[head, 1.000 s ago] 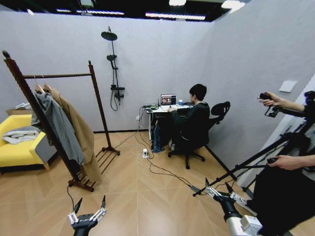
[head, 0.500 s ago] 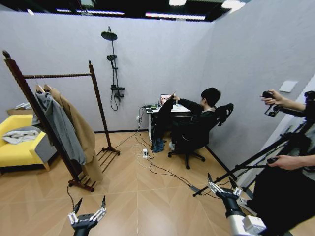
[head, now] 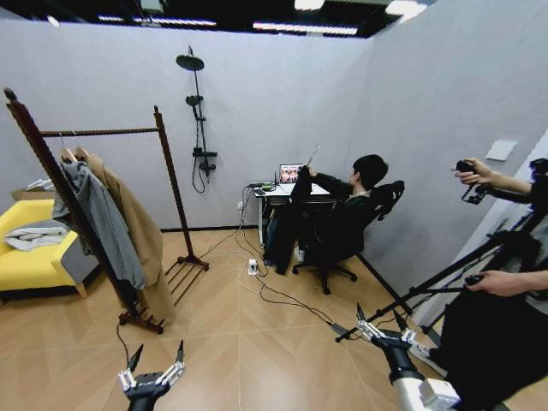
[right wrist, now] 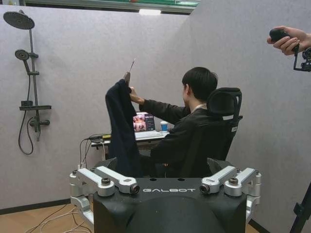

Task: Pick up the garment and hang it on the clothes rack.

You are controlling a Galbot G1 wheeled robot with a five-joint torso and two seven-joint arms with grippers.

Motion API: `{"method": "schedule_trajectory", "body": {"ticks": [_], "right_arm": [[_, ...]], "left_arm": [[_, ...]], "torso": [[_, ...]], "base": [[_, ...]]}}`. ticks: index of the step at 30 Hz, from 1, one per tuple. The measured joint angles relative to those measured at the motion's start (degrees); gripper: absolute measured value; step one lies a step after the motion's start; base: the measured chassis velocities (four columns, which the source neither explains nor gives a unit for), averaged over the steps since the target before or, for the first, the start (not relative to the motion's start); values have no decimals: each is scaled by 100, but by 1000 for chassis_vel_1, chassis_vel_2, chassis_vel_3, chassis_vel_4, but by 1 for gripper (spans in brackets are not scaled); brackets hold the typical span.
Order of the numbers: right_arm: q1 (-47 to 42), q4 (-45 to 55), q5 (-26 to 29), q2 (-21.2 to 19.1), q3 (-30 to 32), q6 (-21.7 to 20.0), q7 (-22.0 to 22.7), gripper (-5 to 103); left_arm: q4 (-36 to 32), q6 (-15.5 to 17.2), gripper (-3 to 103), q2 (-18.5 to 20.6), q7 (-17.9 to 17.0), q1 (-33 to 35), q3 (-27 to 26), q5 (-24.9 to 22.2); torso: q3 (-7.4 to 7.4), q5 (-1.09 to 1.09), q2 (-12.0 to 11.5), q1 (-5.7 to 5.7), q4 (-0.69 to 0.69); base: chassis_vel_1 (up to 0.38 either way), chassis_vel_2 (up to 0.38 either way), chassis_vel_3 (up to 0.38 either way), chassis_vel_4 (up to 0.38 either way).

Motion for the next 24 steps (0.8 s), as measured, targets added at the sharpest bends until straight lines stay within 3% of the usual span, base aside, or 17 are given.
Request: {"method": "schedule_trajectory", "body": {"ticks": [13,24], "right_arm": [[27,-113,63,-3,-19,108,-135,100],[97,-166,80,-43,-1,128,-141,100]], "left_arm": [[0,0,100,0,0,0,0,0],[0,0,100,0,-1,0,0,0]], "torso": [[-1,0,2,-3,0],[1,0,0,1,1]], "base": [[-28,30,27,-33],[-198,215,212,-202]]}}
